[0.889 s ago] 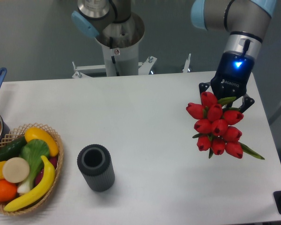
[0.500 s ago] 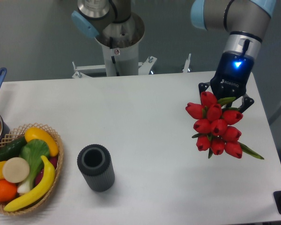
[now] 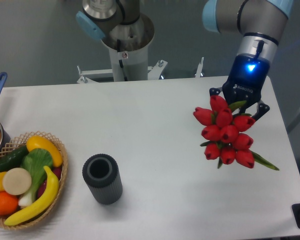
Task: Insert the flowers into the vase
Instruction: 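Hold the red tulip bunch in the gripper and begin lifting it, then carry the tulips over the black vase, stems pointing down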
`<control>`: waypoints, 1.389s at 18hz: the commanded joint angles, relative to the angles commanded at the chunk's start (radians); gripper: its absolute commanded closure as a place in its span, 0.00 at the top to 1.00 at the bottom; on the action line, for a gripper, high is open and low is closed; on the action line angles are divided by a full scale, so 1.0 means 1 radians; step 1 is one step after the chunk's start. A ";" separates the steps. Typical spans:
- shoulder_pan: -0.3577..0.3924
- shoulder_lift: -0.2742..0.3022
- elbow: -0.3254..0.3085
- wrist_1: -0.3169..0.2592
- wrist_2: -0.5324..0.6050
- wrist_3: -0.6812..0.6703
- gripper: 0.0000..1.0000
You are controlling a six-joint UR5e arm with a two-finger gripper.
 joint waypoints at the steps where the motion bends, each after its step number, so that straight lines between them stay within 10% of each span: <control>1: -0.011 0.000 0.000 0.000 -0.041 0.000 0.28; 9: -0.090 0.005 -0.026 0.000 -0.330 0.014 0.28; 25: -0.307 -0.100 -0.026 -0.002 -0.491 0.101 0.28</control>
